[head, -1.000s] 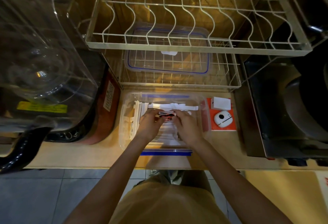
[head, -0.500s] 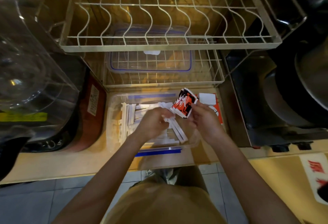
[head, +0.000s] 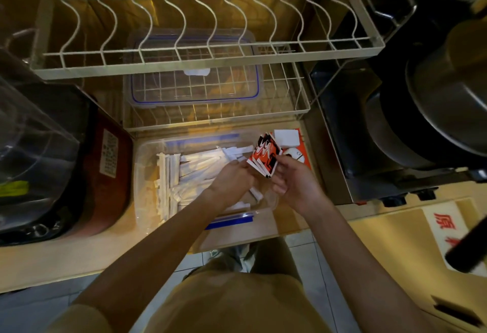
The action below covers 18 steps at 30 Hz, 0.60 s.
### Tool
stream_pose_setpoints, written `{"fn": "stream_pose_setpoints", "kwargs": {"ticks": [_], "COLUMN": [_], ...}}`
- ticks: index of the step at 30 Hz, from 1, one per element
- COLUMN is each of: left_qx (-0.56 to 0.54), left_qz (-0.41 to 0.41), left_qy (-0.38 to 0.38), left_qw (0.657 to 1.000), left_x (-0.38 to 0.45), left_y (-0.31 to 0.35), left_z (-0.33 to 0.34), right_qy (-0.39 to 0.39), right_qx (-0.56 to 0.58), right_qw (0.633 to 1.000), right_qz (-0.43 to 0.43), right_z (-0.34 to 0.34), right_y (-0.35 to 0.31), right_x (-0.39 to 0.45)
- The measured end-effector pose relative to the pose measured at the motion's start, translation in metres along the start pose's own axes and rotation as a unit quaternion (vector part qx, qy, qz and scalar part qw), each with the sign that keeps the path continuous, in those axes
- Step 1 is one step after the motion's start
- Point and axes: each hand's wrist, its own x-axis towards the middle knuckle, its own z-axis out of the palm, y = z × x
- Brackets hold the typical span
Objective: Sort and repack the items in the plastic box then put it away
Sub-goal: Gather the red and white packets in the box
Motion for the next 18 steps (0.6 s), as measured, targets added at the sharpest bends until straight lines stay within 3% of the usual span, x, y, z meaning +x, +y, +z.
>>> {"fn": "stream_pose_setpoints", "kwargs": {"ticks": [4,7,12,15,18], "left_qx": [-0.024,0.018,0.028,0.001,0.053], "left_qz": [0.026,0.062,0.047,0.024,0.005], "left_qy": [0.03,0.055,0.068,0.029,-0.014], "left_qw": [0.999,0.996,0.996,0.999,0.998], "left_x": [-0.009,-0.018,-0.024,-0.017,-0.01], "left_y": [-0.006,-0.014,-0.016,-0.012,-0.007], "left_z": [-0.007,-0.008,-0.003,-0.001,-0.003], "right_qy": [-0.013,-0.011,0.001,0.012,0.009], "right_qx": [-0.04,-0.077,-0.103,-0.104,-0.105], "right_qw": [0.999,0.996,0.994,0.994,0.994], "right_qz": [-0.013,-0.03,-0.034,-0.028,-0.023], "right_z": [-0.006,-0.007,-0.007,-0.006,-0.007], "right_y": [-0.006,-0.012,-0.017,-0.015,-0.01], "right_x": [-0.001,-0.001,0.002,0.003,0.002]}}
